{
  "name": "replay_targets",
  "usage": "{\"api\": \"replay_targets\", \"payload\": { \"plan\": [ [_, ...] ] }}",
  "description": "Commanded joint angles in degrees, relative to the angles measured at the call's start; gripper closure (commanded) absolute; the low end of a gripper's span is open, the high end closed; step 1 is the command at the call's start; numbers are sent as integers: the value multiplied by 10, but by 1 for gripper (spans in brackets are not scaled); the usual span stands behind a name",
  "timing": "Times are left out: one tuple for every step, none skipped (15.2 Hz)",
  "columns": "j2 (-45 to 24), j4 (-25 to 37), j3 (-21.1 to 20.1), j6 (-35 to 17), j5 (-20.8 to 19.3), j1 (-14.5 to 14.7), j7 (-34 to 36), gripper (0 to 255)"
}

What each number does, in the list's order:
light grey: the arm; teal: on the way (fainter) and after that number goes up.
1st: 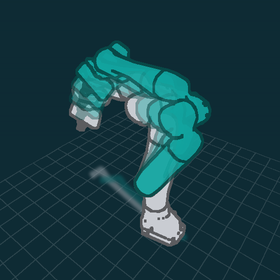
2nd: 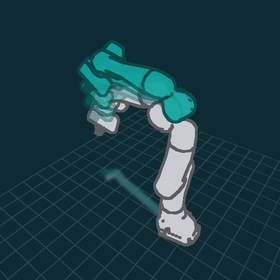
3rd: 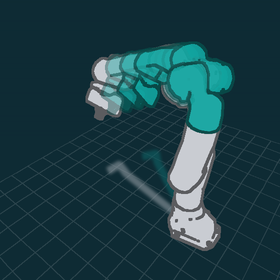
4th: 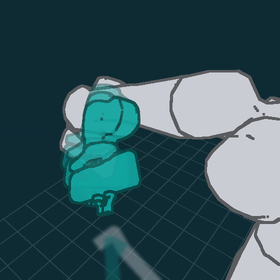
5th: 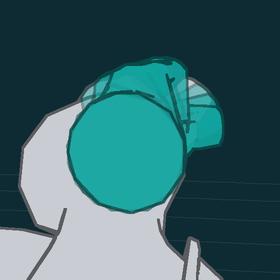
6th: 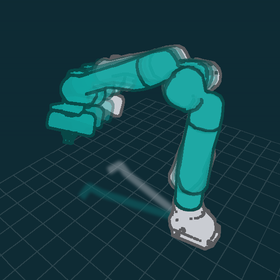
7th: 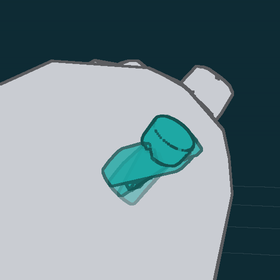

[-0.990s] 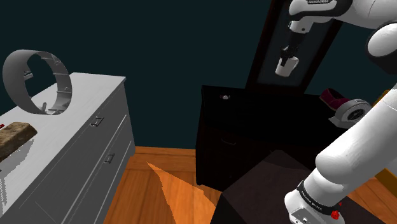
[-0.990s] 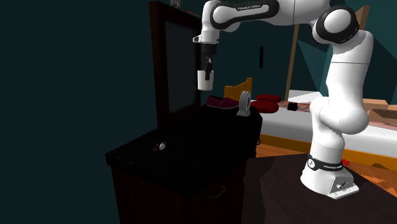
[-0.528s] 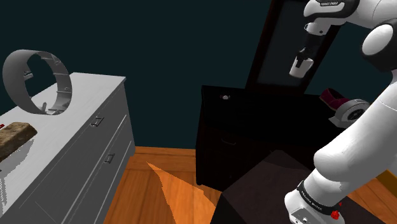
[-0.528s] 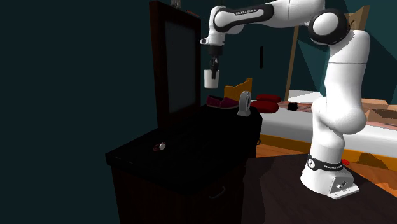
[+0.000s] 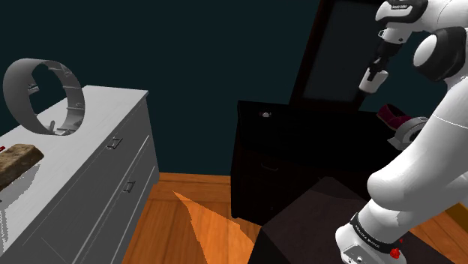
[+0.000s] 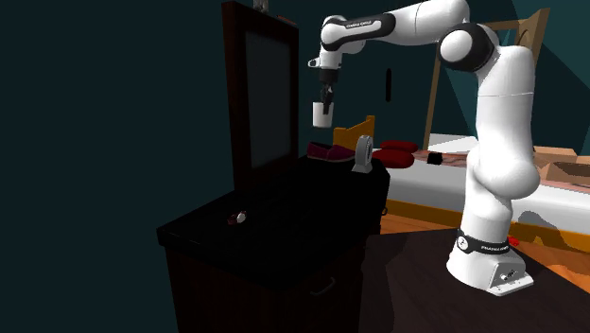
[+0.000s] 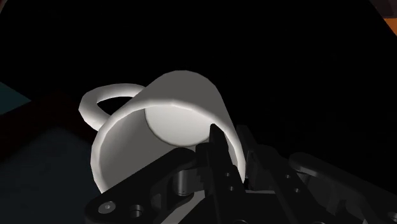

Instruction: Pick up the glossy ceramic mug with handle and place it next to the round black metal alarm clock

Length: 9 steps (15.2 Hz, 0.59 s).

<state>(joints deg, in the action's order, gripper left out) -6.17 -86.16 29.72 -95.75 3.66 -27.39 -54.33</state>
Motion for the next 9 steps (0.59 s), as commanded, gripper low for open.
{"api": "replay_targets", "payload": {
  "plan": [
    [-26,30,15,9,17,-24,-38,255],
    [-39,46,20,14,26,-36,-54,255],
    [-53,62,26,19,35,-48,-70,255],
    [-68,80,30,24,45,-61,-85,255],
    [-84,99,34,31,56,-75,-100,255],
    [-100,119,38,38,66,-90,-115,255],
    [-113,136,40,44,75,-103,-126,255],
    [-110,124,39,35,73,-100,-126,255],
    [-107,112,39,25,71,-98,-126,255]
  ]
}}
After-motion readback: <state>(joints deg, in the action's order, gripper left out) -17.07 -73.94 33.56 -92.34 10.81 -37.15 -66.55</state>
